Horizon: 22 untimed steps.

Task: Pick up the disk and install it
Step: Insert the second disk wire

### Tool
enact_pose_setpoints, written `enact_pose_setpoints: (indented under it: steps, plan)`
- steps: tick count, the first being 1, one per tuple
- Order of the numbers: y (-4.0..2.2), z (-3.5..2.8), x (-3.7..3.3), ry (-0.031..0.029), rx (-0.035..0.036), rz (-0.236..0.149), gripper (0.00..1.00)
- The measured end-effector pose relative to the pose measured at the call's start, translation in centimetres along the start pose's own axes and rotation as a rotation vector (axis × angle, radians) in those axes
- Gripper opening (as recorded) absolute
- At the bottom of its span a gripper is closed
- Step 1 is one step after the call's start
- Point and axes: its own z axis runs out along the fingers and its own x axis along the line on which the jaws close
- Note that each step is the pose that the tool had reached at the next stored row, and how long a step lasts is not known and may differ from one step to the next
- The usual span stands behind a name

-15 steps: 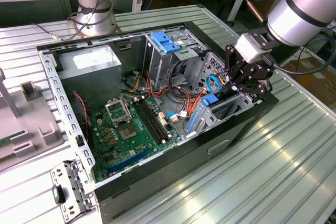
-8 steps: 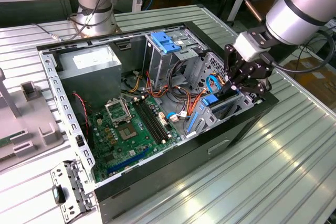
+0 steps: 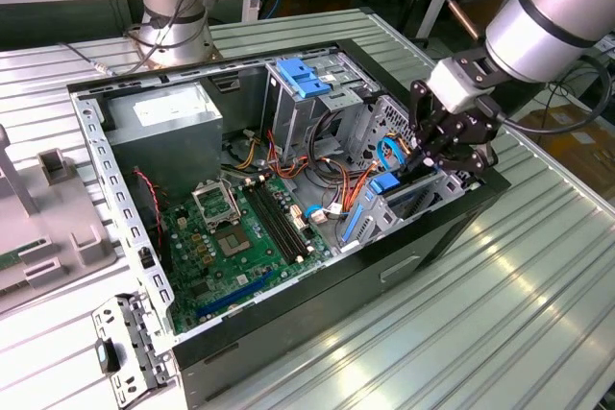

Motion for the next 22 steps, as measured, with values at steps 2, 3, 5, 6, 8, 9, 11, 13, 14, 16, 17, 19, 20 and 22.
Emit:
enact_pose_setpoints:
  steps: [2, 3, 5, 6, 8, 9, 11, 13, 14, 16, 17, 19, 20, 22]
  plan:
    - [0.0, 0.0, 0.01, 0.0, -0.0001, 0.0, 0.24]
    - [0.0, -0.03, 0.0, 0.0006, -0.0001, 0.0, 0.24]
    - [0.01, -0.16, -0.04, 0.0009, -0.0001, 0.0, 0.24]
    - [0.01, -0.38, -0.09, 0.0006, 0.0, 0.0, 0.24]
    - [0.02, -0.75, -0.2, 0.0, 0.0, 0.0, 0.24]
    - [0.02, -1.0, -0.25, -0.0014, 0.0, 0.0, 0.24]
    - [0.02, -1.09, -0.28, -0.0026, 0.0, 0.0, 0.24]
    - [0.02, -1.09, -0.39, -0.0066, -0.0002, 0.0, 0.16]
    - [0.01, -1.09, -0.39, -0.0096, -0.0004, 0.0, 0.16]
    - [-0.2, -1.07, -0.38, -0.0172, -0.0032, 0.0, 0.11]
    - [-0.35, -1.04, -0.36, -0.018, -0.0056, 0.001, 0.11]
    - [-0.45, -0.86, -0.29, -0.0184, -0.0096, 0.002, 0.11]
    - [-0.45, -0.77, -0.27, -0.0183, -0.0103, 0.002, 0.11]
    - [-0.47, -0.46, -0.2, -0.0184, -0.0122, 0.002, 0.11]
